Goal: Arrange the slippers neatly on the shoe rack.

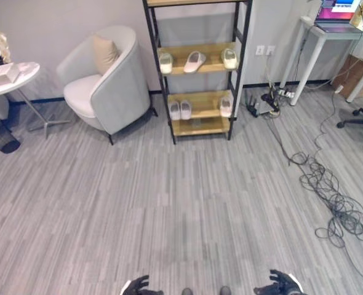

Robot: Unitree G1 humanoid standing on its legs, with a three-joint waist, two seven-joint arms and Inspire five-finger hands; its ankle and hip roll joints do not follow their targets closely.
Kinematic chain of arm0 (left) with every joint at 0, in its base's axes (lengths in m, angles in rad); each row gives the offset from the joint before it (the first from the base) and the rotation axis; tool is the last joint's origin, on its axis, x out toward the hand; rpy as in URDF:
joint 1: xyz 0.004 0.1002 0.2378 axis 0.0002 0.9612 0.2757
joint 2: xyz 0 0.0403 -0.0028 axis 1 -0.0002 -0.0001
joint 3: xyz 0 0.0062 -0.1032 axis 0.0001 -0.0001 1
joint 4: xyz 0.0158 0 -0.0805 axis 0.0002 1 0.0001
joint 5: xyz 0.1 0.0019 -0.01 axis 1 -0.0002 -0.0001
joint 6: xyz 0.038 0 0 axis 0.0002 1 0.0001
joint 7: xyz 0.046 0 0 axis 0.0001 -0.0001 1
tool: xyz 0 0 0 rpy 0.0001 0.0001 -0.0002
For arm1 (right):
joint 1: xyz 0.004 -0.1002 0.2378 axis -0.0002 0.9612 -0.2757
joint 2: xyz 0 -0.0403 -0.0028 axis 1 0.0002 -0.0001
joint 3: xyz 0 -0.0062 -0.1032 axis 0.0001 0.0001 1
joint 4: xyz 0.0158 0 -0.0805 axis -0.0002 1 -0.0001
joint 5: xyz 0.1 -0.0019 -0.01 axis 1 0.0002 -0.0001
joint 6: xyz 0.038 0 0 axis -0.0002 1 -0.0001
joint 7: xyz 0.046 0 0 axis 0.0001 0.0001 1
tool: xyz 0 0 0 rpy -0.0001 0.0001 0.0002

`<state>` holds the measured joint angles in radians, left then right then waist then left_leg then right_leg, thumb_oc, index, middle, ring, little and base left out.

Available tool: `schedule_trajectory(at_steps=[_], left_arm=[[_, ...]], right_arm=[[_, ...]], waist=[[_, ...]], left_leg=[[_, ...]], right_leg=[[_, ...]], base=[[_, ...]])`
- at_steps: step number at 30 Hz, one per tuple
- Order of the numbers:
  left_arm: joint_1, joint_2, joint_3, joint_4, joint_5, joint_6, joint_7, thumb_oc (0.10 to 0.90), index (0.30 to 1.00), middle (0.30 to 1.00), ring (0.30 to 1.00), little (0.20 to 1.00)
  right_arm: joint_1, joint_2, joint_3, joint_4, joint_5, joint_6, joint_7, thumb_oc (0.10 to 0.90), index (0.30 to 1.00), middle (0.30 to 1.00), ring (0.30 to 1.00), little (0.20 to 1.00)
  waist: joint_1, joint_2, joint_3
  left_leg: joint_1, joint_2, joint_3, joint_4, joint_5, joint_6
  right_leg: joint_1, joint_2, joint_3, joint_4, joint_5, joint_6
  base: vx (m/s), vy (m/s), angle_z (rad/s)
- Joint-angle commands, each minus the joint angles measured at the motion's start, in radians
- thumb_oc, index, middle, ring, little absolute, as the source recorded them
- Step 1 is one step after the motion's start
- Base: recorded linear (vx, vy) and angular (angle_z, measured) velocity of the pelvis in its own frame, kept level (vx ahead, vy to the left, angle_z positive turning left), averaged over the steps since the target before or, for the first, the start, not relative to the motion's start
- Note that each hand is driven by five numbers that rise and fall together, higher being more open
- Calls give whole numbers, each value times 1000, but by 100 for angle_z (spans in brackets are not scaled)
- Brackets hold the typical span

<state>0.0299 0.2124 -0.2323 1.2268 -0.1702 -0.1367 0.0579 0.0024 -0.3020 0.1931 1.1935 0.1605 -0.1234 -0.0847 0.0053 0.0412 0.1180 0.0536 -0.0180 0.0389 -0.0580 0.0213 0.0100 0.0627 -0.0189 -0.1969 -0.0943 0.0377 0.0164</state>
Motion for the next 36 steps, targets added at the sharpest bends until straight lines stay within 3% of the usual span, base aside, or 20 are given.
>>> schedule_trajectory(at_steps=[1, 13, 21, 24, 28, 31, 36], left_arm=[[-64, 5, -16, 38, 45, -29, 15, 800, 900, 900, 900, 900], [-83, -2, -34, 45, 58, -24, 23, 800, 900, 900, 900, 900], [-97, 11, -39, 25, 49, -29, 44, 800, 900, 900, 900, 900], [-101, 16, -35, 22, 35, -32, 52, 800, 900, 900, 900, 900], [-99, 21, -35, 0, 27, -48, 72, 800, 900, 900, 900, 900], [-92, 26, -31, -6, 13, -51, 59, 800, 900, 900, 900, 900], [-71, 29, -12, 22, 16, -37, 24, 800, 900, 900, 900, 900]], right_arm=[[-34, -28, 32, 17, -8, -20, -24, 800, 900, 900, 900, 900], [-39, -22, 40, 35, -10, -19, -32, 800, 900, 900, 900, 900], [-36, -23, 45, 35, 9, -26, -38, 800, 900, 900, 900, 900], [-37, -19, 40, 27, 41, -32, -36, 800, 900, 900, 900, 900], [-38, -19, 30, 11, 65, -43, -41, 800, 900, 900, 900, 900], [-43, -21, 47, -8, 60, -50, -40, 800, 900, 900, 900, 900], [-39, -6, 42, 8, 56, -35, -21, 800, 900, 900, 900, 900]], waist=[[19, -42, -12], [14, -45, 13], [25, -70, 52], [32, -78, 67], [49, -98, 66], [85, -104, 71], [111, -127, 48]], left_leg=[[11, 67, -41, -29, -7, -90], [-7, 90, -56, 5, -3, -102], [-97, 96, -89, 198, -27, -115], [-145, 79, -124, 252, -3, -114], [-216, 19, -142, 206, -23, -94], [-296, -36, -175, 174, 29, -90], [-291, -32, -136, 190, 10, -70]], right_leg=[[15, -59, -9, 7, -30, 85], [6, -43, -9, 26, -48, 65], [-12, -28, 9, 66, -67, 32], [-14, -25, 8, 69, -73, 26], [-6, -25, 15, 59, -83, 33], [18, -2, 55, 51, -101, 33], [67, -9, 98, 69, -144, 49]], base=[[0, 0, 0], [13, -43, 5], [22, -69, 3], [70, -37, 1], [129, 7, 1], [179, 31, 2], [212, 95, -65]])
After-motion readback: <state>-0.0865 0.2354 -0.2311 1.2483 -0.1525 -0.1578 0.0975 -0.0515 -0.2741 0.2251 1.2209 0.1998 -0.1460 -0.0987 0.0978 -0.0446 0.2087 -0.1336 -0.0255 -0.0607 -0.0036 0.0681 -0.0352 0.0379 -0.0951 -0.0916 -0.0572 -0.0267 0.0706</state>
